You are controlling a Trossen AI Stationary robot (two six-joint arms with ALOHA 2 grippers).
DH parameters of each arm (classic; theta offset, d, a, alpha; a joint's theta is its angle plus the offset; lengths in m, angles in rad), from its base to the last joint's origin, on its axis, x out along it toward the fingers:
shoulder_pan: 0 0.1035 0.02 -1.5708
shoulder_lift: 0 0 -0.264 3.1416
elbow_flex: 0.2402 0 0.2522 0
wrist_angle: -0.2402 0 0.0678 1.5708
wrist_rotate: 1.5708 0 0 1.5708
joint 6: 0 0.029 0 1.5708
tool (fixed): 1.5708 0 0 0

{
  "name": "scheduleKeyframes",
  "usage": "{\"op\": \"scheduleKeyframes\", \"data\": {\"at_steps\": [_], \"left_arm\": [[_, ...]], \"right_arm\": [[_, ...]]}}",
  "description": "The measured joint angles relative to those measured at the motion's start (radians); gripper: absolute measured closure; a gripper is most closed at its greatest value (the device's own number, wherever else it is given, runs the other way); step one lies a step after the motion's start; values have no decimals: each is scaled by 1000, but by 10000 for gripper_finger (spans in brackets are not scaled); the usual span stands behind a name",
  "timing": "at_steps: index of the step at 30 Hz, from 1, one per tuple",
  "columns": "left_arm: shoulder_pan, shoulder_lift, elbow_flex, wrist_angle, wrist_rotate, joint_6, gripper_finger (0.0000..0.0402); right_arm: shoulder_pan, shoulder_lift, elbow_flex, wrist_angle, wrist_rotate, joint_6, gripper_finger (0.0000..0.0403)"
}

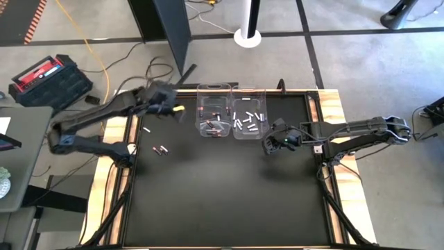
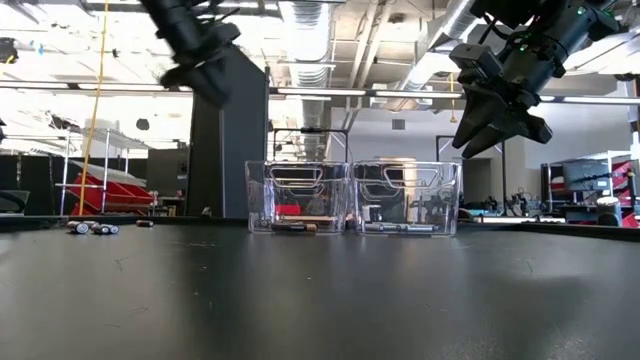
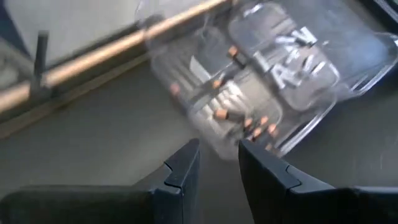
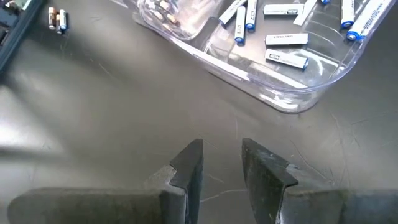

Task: Sort batteries
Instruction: Put the black battery into the left transparent bin

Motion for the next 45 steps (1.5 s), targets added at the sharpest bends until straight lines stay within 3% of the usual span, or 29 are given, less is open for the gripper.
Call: {"op": "scheduleKeyframes", "data": {"at_steps": [8,18,25,36,40,45], "left_arm": [[0,-216,-266,-9,-16,-237,297],[3,-250,-402,-8,-79,-260,297],[12,-236,-426,-14,-199,-145,289],[58,-123,-426,-62,-187,-46,229],[58,-70,-398,-65,-171,-31,226],[89,34,-301,-98,-139,119,235]], "right_arm": [[0,0,0,0,0,-2,276],[0,0,0,0,0,-3,276],[2,0,0,0,0,-3,276],[2,0,0,0,0,-2,276],[2,0,0,0,0,-2,276],[1,0,0,0,0,-2,276]]}}
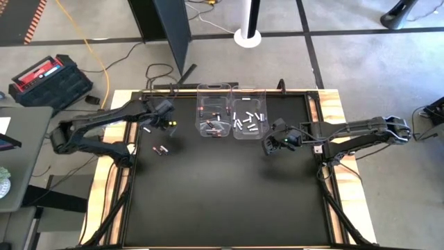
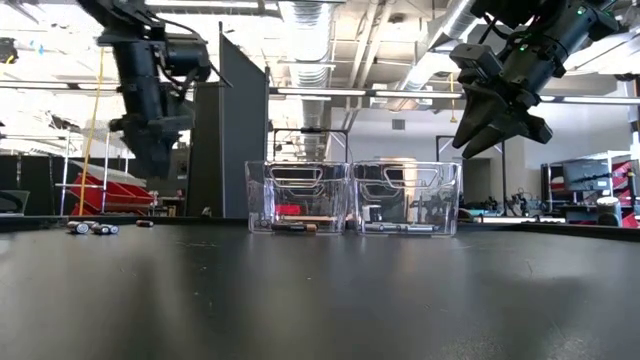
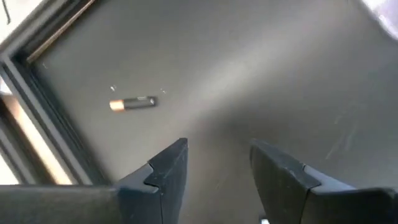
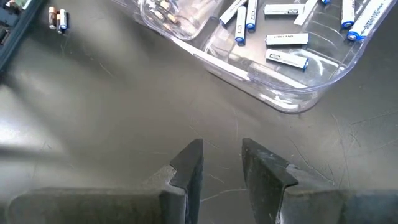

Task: Sort batteries
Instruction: Put the black battery into the left transparent bin

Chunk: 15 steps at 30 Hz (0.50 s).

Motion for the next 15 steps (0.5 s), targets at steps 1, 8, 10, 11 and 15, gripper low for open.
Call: {"op": "scheduleKeyframes", "data": {"at_steps": [1,8,10,11,15], "left_arm": [[15,27,25,-16,5,47,236],[100,298,225,-260,-2,411,237],[116,380,265,-305,-48,488,237],[124,415,281,-317,-72,526,237],[154,522,312,-327,-96,695,237]], "right_arm": [[0,0,0,0,0,0,276],[0,0,0,0,0,18,276],[0,0,0,0,0,21,276],[0,0,0,0,0,26,276],[0,0,0,0,0,31,276]]}}
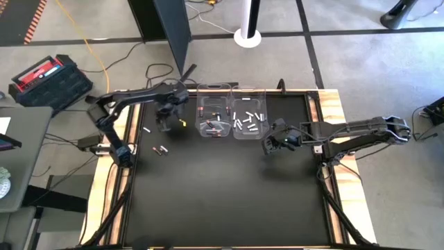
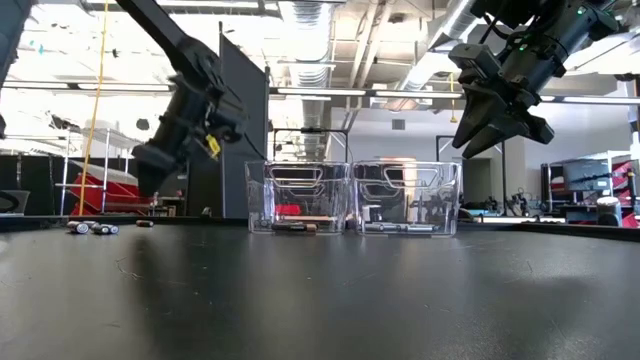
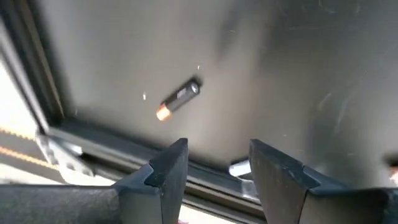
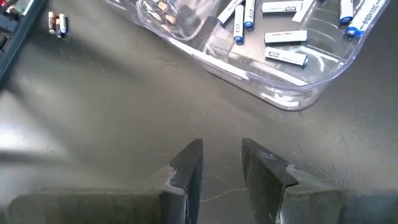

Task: Sort batteries
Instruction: Put the black battery into the left transparent bin

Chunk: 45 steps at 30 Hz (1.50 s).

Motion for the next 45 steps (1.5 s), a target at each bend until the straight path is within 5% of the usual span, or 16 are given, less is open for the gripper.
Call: {"op": "scheduleKeyframes", "data": {"at_steps": [16,33,45], "left_arm": [[113,59,-18,133,-25,455,238],[134,83,-90,257,-63,467,239],[124,243,-64,197,-99,384,297]], "right_arm": [[0,0,0,0,0,32,276],[0,0,0,0,2,40,276],[14,0,0,1,4,76,276]]}}
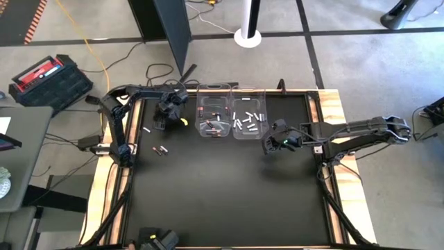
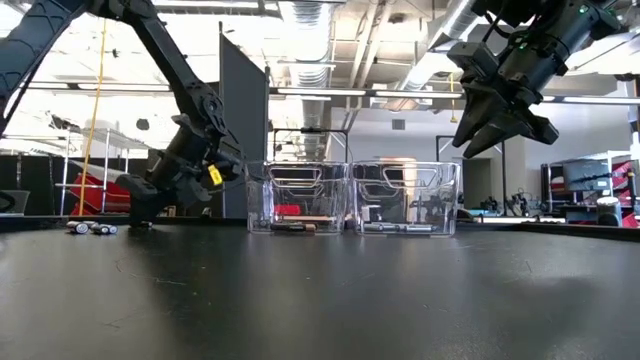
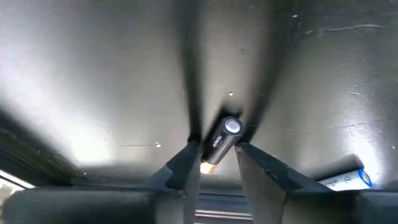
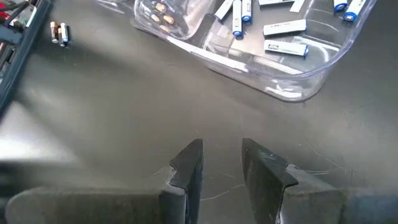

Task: Sort batteries
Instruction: Put the black battery into the left transparent bin

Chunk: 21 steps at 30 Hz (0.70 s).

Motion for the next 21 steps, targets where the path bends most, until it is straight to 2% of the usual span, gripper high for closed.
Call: {"op": "scheduleKeyframes", "data": {"at_steps": [8,21], "left_arm": [[-1,3,54,-47,21,-11,380],[-1,-29,55,-125,36,-176,378]], "right_arm": [[7,0,0,0,0,0,276],[7,0,0,-1,0,-8,276]]}}
